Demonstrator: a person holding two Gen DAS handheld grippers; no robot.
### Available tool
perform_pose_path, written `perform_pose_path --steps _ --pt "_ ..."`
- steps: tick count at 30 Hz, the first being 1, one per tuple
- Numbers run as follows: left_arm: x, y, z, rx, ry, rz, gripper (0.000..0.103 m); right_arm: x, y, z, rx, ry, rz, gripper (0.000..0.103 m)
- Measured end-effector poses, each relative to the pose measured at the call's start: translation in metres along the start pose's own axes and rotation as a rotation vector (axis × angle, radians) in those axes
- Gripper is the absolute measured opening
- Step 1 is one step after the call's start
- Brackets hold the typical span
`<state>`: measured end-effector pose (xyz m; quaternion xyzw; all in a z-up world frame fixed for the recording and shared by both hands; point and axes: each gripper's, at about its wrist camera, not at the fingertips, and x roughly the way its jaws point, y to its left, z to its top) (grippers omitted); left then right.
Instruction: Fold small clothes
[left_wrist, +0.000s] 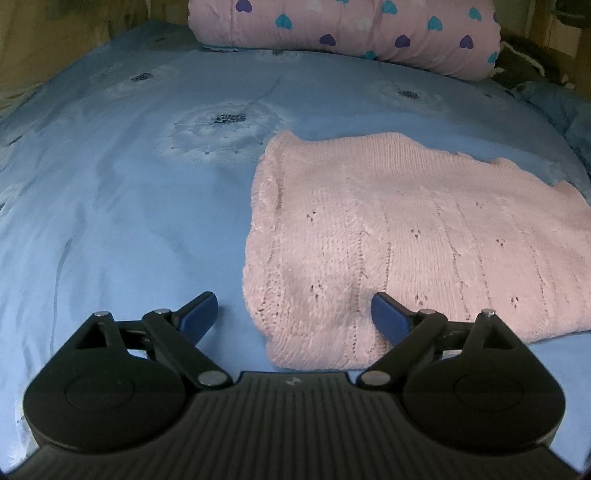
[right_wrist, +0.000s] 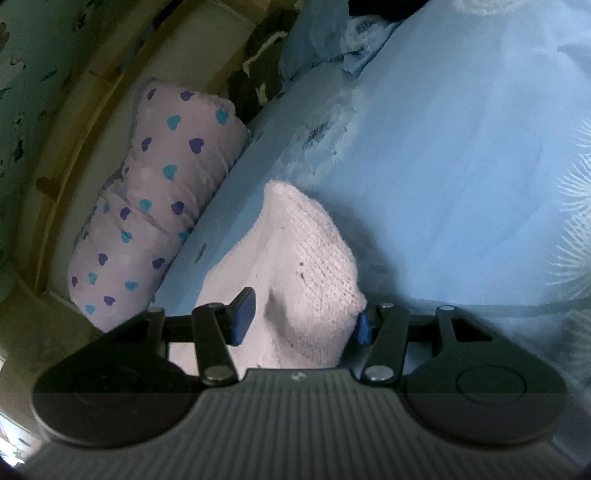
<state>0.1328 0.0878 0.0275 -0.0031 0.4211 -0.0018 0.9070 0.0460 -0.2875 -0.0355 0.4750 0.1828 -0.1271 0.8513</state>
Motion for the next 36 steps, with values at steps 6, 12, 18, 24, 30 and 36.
perform_pose_path --steps 6,12,18,24,30,36 --pt "0.001 0.0 0.0 0.0 -0.001 0.003 0.094 0.0 0.001 -0.007 -0.06 -0.029 0.008 0.054" --pt "0.001 0.0 -0.001 -0.002 -0.002 0.004 0.094 0.004 0.001 -0.004 -0.071 -0.026 0.005 0.054" --pt "0.002 0.0 -0.001 -0.006 -0.001 0.004 0.094 0.014 0.001 0.005 0.044 -0.042 -0.02 0.055" --pt "0.001 0.002 0.0 -0.013 0.004 -0.001 0.094 0.021 0.005 0.007 0.041 -0.042 -0.031 0.054" --pt "0.001 0.003 0.001 -0.015 0.006 -0.006 0.094 0.022 0.008 0.009 -0.009 -0.021 -0.044 0.047" --pt "0.001 0.004 0.003 -0.018 0.012 -0.011 0.094 0.024 0.008 0.017 -0.025 0.014 -0.056 0.035"
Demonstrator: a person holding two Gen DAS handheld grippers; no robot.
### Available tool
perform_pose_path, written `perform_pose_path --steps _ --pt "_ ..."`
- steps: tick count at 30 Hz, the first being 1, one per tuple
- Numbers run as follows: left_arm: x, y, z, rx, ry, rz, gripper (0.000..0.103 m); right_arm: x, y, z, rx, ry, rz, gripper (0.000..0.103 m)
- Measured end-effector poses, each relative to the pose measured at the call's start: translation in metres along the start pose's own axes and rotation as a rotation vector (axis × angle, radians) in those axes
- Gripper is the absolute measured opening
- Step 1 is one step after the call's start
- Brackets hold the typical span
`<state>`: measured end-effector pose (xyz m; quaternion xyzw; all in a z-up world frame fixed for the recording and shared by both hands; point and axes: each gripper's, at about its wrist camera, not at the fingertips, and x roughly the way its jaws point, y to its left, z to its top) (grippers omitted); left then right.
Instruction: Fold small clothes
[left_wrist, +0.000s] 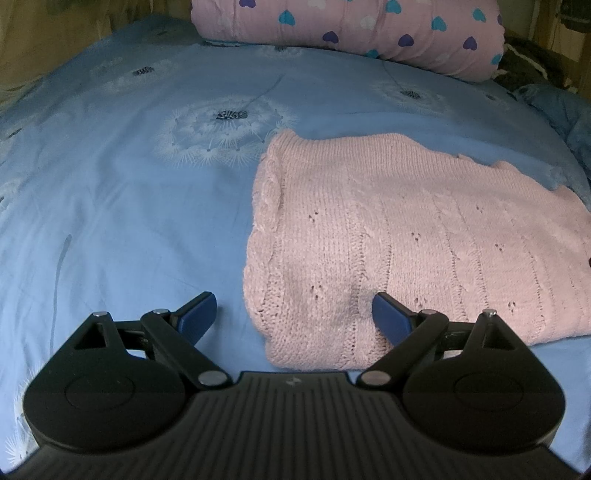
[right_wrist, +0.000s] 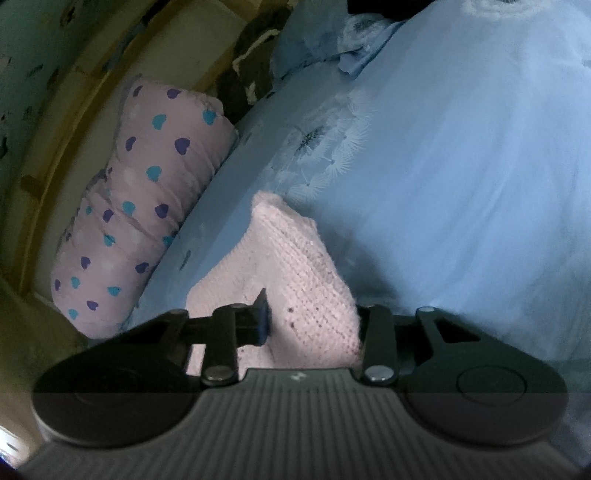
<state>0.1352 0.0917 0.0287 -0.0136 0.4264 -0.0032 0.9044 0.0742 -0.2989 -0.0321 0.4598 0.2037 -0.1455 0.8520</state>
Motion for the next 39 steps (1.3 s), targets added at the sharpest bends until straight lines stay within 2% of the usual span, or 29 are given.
perform_pose_path --steps 10,24,30,39 --pt "-0.001 0.0 0.001 0.001 -0.001 -0.002 0.094 -0.003 0.015 0.004 -0.082 0.011 -0.016 0.032" --pt "-0.005 0.014 0.006 -0.043 -0.011 -0.009 0.094 -0.017 0.059 0.01 -0.223 -0.017 0.047 0.031" --pt "-0.008 0.023 0.008 -0.079 -0.015 -0.014 0.094 -0.021 0.084 0.006 -0.285 -0.022 0.087 0.03" --pt "-0.013 0.037 0.012 -0.122 -0.03 -0.016 0.094 -0.024 0.137 -0.012 -0.394 0.003 0.201 0.03"
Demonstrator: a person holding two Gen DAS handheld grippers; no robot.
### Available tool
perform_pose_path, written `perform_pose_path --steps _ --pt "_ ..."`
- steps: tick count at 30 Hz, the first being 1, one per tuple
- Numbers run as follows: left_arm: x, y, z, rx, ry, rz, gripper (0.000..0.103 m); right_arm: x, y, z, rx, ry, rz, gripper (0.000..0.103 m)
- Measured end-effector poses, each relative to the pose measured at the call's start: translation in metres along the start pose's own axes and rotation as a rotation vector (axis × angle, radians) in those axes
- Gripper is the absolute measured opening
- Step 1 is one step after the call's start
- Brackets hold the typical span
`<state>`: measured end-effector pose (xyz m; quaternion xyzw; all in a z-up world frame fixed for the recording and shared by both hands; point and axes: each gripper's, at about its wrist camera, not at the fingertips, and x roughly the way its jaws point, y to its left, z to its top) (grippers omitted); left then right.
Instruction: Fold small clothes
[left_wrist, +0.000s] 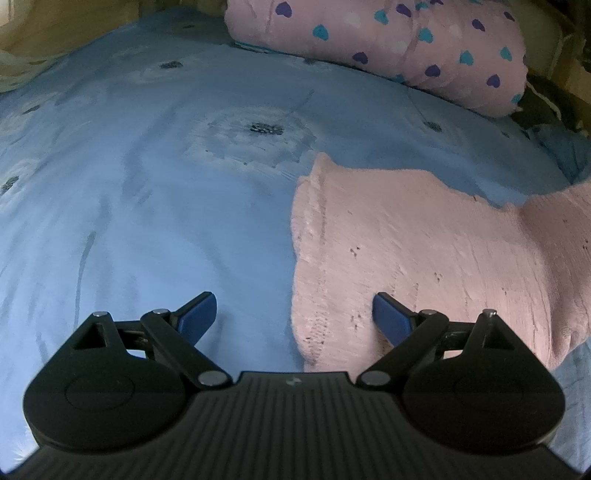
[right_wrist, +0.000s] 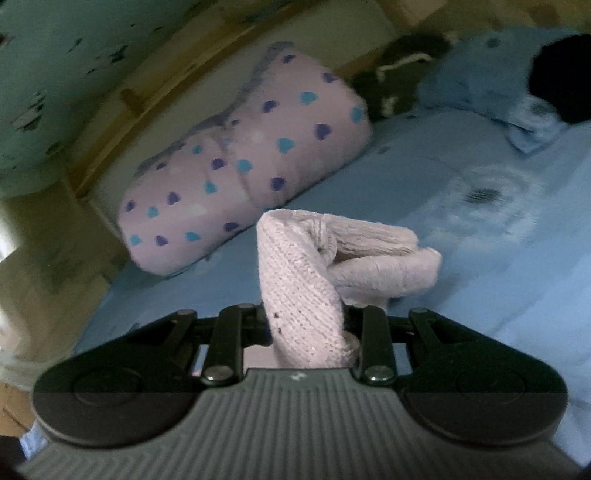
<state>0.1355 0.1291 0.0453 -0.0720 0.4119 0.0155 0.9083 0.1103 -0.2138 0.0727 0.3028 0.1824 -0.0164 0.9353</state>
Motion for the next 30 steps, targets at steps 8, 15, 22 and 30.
perform_pose_path --steps 8,15,22,30 --pt "-0.006 0.022 0.006 -0.073 -0.017 0.011 0.094 0.016 0.065 -0.022 -0.169 0.032 0.086 0.03" --pt "-0.009 0.036 0.009 -0.125 -0.022 0.005 0.094 0.048 0.101 -0.071 -0.395 0.18 0.087 0.03" --pt "-0.014 0.035 0.01 -0.124 -0.049 -0.013 0.094 0.049 0.1 -0.102 -0.49 0.266 0.132 0.045" --pt "-0.027 0.012 0.01 -0.069 -0.113 -0.048 0.094 0.011 0.082 -0.088 -0.443 0.302 0.254 0.051"
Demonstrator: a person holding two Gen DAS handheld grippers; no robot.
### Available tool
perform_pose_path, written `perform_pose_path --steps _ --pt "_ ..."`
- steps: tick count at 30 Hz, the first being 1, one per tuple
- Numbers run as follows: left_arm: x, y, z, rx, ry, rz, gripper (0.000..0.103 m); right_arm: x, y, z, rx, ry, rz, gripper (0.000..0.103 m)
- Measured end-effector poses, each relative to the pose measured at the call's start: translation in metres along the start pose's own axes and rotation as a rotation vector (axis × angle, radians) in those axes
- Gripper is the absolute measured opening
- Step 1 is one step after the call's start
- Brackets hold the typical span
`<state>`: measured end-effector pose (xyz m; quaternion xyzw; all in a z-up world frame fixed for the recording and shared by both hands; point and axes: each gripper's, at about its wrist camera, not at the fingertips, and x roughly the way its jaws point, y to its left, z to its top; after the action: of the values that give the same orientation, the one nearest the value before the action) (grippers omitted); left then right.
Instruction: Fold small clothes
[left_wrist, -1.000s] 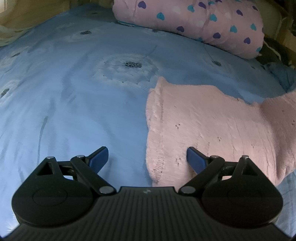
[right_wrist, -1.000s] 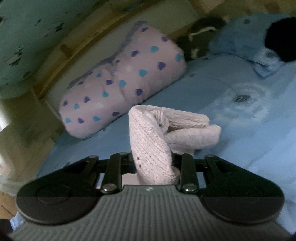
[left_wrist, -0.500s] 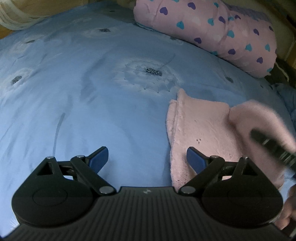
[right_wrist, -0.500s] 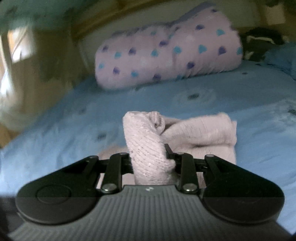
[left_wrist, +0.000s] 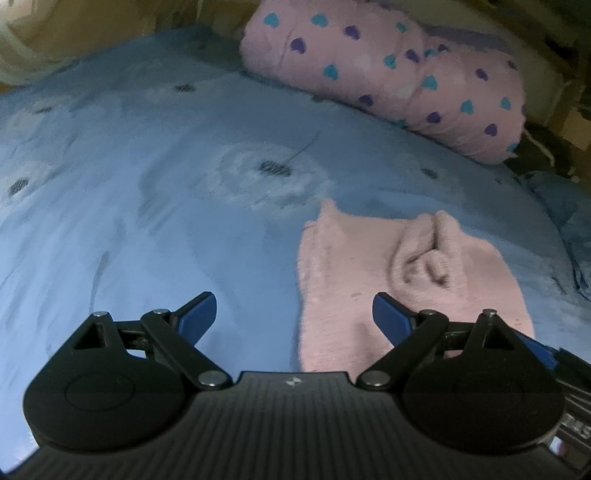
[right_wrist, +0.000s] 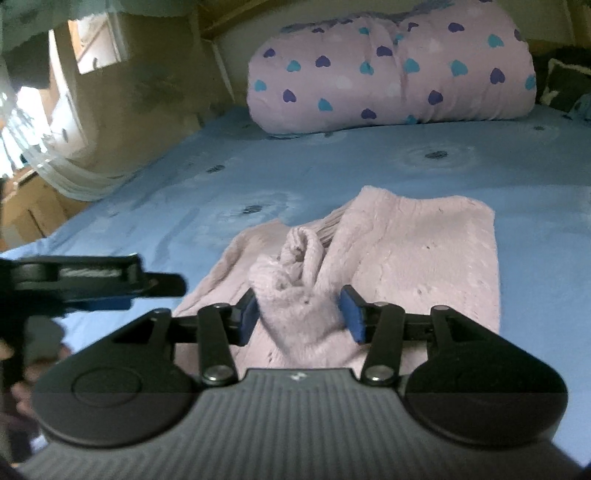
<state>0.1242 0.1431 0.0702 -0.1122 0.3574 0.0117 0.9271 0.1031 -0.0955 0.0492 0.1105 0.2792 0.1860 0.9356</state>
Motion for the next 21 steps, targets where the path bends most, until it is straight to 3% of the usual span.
perform_pose_path --steps 3,10,13,21 --pt "-0.002 -0.014 -0.002 0.036 -0.032 -0.005 0.094 -0.022 -0.009 0.001 0.007 -0.02 0.026 0.052" --pt "-0.009 -0.059 -0.007 0.124 -0.117 -0.109 0.094 -0.058 -0.037 -0.005 0.0 -0.069 -0.067 0.054" --pt "-0.003 -0.079 -0.011 0.168 -0.119 -0.158 0.094 -0.059 -0.051 -0.01 0.001 -0.078 -0.111 0.055" --pt "0.029 -0.099 -0.015 0.204 -0.094 -0.148 0.094 -0.05 -0.076 -0.024 0.064 -0.07 -0.132 0.055"
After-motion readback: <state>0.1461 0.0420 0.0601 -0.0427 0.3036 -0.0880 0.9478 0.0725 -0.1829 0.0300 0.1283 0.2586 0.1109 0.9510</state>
